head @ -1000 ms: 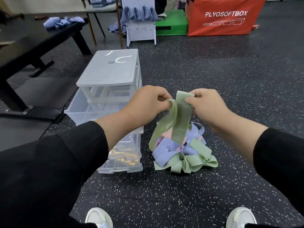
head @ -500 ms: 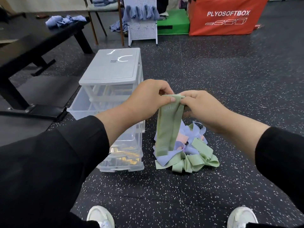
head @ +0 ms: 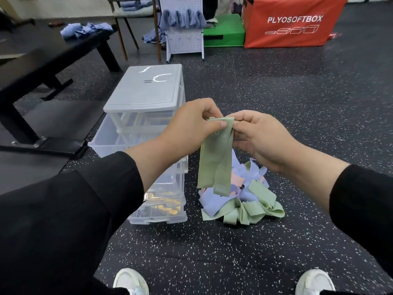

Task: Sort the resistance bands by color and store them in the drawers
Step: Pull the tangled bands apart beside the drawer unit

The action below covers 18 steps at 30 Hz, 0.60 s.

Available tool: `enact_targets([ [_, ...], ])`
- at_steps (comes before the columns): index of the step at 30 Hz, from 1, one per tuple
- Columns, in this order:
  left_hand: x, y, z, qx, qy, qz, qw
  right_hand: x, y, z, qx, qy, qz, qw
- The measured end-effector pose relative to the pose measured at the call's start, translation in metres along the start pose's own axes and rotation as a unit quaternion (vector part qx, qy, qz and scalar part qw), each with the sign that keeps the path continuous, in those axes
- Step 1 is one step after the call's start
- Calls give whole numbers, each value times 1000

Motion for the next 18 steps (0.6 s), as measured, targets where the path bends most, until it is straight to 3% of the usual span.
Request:
enact_targets([
  [15, 13, 3, -6, -48, -146, -11, 988, 9, -2, 3, -1, 66, -39, 997],
  [18, 4, 5, -11, -58, -178, 8, 982, 9, -1, 7, 4, -32, -33, 999],
])
Point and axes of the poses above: each hand's wrist, its own y-axis towards the middle knuckle, its own z-axis out of the palm, x = y × z, the point moved 9 cm from there along y, towards the middle knuckle, and after that the axes turned 9 degrees about x, right-handed, at the moved point
